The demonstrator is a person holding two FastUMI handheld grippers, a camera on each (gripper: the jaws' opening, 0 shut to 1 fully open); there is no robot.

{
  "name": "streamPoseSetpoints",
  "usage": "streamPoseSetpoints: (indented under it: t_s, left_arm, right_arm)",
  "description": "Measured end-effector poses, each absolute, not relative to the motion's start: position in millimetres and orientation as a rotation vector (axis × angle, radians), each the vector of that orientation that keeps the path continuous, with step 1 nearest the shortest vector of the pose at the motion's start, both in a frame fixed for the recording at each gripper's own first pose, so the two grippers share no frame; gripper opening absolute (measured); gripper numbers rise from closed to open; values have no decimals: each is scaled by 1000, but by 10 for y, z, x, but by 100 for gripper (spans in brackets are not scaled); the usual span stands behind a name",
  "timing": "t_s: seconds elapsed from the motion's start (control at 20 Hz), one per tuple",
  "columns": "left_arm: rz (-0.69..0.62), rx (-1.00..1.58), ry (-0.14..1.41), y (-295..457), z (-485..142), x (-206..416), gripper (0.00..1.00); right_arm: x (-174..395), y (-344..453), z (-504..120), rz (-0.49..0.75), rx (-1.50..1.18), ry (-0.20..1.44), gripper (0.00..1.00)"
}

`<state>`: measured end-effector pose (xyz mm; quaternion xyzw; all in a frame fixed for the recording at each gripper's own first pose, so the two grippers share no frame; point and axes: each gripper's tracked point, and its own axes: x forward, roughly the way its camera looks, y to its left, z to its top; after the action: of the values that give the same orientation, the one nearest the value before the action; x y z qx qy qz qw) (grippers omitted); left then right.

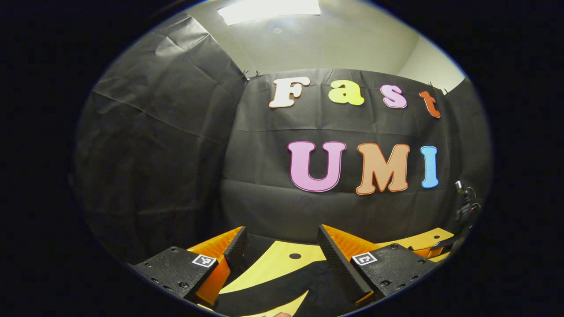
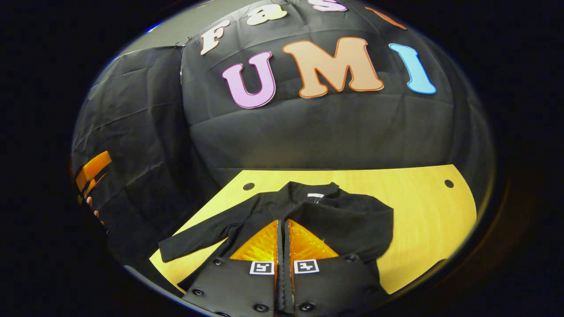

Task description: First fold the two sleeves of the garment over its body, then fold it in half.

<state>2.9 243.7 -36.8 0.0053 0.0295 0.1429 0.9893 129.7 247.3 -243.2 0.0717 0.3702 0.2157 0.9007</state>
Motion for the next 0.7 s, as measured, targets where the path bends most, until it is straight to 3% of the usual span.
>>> streamPoseSetpoints:
  t_s: [0.25,0.3,0.35,0.4,0.55,0.7]
  left_arm:
    - [294,6,91,2758,-526,21,99]
    - [297,0,97,2819,-565,18,92]
    - [302,-5,105,2886,-589,11,92]
    - [308,-9,113,2948,-626,11,99]
    - [326,-2,129,3110,-679,-11,99]
    - [338,4,136,3225,-707,-30,99]
  right_arm:
    - [1487,3059,-2831,450,98,819,2]
    - [1529,3162,-2936,451,91,838,2]
    - [1553,3259,-3036,453,85,855,2]
    - [1573,3359,-3124,454,79,872,2]
    - [1658,3680,-3273,468,73,901,2]
    - [1703,4173,-3041,577,205,826,3]
